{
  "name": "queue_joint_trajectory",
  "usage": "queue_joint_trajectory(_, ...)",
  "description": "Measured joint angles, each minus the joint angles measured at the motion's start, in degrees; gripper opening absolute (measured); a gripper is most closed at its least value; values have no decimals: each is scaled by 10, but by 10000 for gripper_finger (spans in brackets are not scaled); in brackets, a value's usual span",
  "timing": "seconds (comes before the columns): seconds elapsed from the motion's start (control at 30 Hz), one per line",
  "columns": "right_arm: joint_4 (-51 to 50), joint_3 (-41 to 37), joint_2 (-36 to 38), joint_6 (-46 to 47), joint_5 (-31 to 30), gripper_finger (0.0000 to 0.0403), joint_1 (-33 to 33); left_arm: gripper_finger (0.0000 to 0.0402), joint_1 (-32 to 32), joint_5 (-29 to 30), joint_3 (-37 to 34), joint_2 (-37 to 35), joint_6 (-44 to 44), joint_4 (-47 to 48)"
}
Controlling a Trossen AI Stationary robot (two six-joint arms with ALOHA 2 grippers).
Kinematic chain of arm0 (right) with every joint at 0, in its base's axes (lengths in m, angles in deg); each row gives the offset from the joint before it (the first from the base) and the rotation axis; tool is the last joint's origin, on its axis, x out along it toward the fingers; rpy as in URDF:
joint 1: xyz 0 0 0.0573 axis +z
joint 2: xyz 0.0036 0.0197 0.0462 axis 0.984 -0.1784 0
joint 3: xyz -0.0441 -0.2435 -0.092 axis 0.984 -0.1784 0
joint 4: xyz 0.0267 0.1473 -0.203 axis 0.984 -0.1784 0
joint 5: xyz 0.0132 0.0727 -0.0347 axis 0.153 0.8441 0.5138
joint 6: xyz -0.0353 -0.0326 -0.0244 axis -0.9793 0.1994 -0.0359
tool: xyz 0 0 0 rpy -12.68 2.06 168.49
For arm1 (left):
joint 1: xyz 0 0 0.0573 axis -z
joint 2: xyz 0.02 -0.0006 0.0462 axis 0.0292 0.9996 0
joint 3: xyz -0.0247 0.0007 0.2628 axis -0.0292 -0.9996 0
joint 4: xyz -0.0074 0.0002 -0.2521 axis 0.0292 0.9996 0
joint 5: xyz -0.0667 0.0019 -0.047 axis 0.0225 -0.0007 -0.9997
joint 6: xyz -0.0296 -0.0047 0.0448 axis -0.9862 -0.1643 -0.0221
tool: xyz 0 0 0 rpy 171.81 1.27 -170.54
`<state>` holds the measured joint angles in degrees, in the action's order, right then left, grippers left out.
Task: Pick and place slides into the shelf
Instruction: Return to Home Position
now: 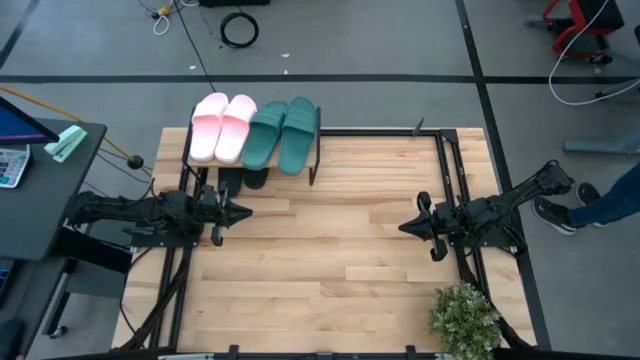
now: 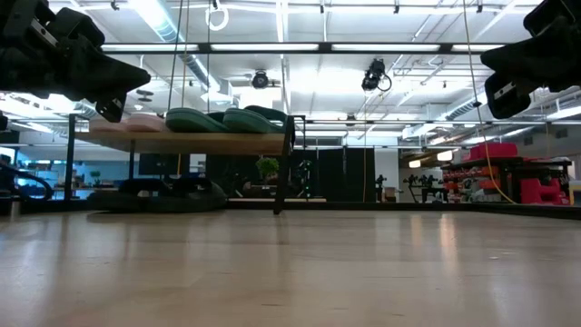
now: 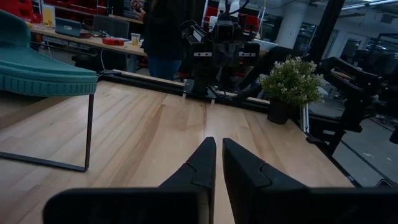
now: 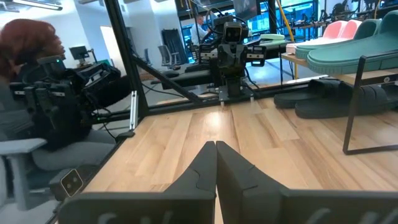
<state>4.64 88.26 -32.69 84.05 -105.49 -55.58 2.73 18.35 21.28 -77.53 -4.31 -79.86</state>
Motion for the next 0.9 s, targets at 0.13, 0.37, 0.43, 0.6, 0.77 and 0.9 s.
queue_joint_trajectory(0.13,0,0,0,0,0,5,0,28,0,0,0,0,0,0)
queue_joint_trajectory(0.37,0,0,0,0,0,5,0,35,0,0,0,0,0,0)
queue_joint_trajectory(0.43,0,0,0,0,0,5,0,38,0,0,0,0,0,0)
queue_joint_trajectory(0.6,0,0,0,0,0,5,0,39,0,0,0,0,0,0)
queue_joint_trajectory(0.77,0,0,0,0,0,5,0,32,0,0,0,0,0,0)
queue_joint_trajectory(0.9,0,0,0,0,0,5,0,28,0,0,0,0,0,0)
